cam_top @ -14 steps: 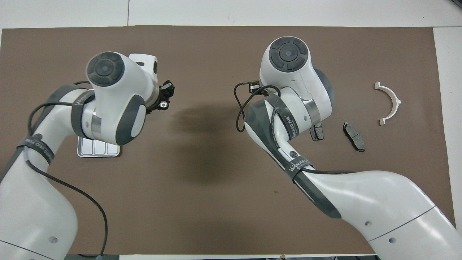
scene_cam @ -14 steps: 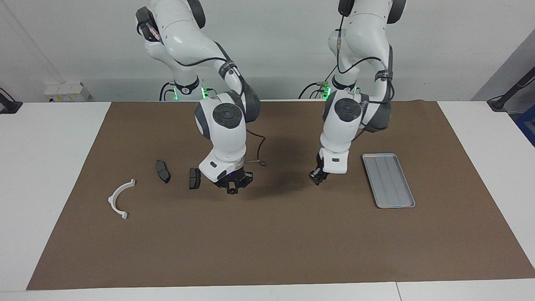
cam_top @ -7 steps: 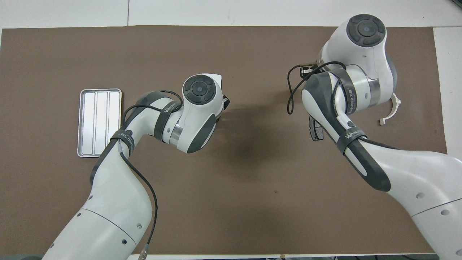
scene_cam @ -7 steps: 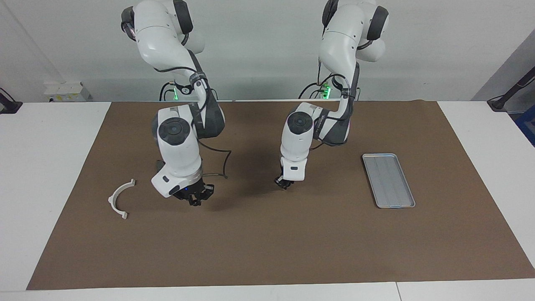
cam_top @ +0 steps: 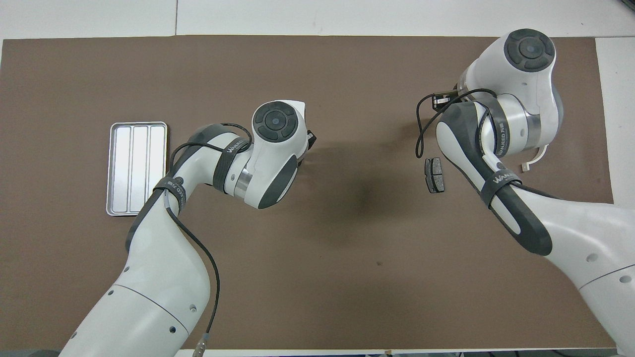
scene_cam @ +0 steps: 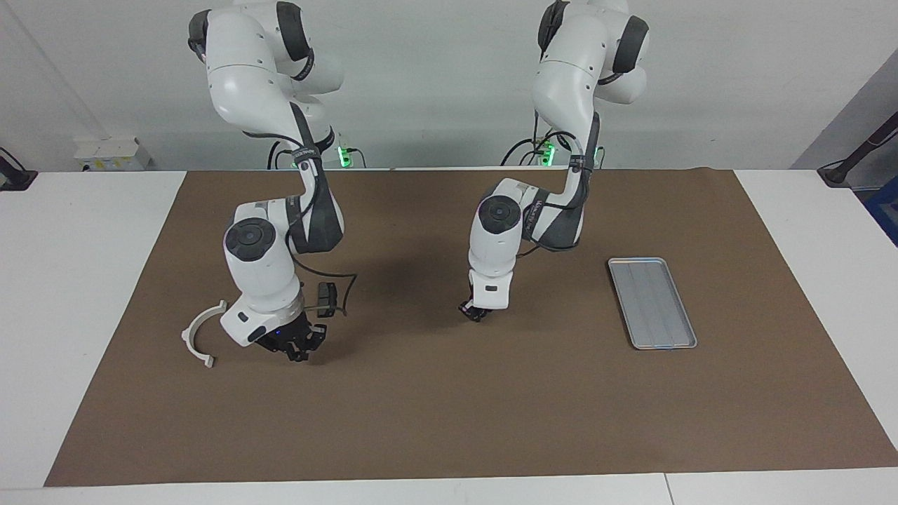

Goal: Place bearing gear from tray to pile

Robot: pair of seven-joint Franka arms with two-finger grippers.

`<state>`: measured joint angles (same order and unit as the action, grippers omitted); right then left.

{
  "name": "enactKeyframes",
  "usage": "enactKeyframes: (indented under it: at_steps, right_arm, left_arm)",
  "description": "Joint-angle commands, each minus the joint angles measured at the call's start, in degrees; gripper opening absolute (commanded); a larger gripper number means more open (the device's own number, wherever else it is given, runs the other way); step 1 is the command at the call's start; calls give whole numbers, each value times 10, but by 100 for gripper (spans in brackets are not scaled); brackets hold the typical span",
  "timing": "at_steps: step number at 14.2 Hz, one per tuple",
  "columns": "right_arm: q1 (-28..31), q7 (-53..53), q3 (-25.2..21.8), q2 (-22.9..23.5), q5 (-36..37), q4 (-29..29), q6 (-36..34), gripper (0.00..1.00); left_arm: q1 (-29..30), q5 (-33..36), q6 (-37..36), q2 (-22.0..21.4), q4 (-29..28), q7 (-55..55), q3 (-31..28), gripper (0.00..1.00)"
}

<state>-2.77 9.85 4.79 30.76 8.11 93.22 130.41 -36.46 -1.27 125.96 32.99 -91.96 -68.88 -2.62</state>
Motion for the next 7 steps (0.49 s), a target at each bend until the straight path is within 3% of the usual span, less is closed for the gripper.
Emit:
enactKeyframes:
  at_steps: [1,5,7]
  right_arm:
    - [13,-22,8,-9,-9,26,26,0]
    - [22,-25,8,-3,-9,47,62,0]
    - [27,-25,8,-3,-9,64,85,0]
  left_arm:
    - [-9,32,-44,-4,12,-12,-12,100]
    - [71,41,-158,-123,3,19,-20,100]
    - [133,41,-211,-185,-9,126,-20,100]
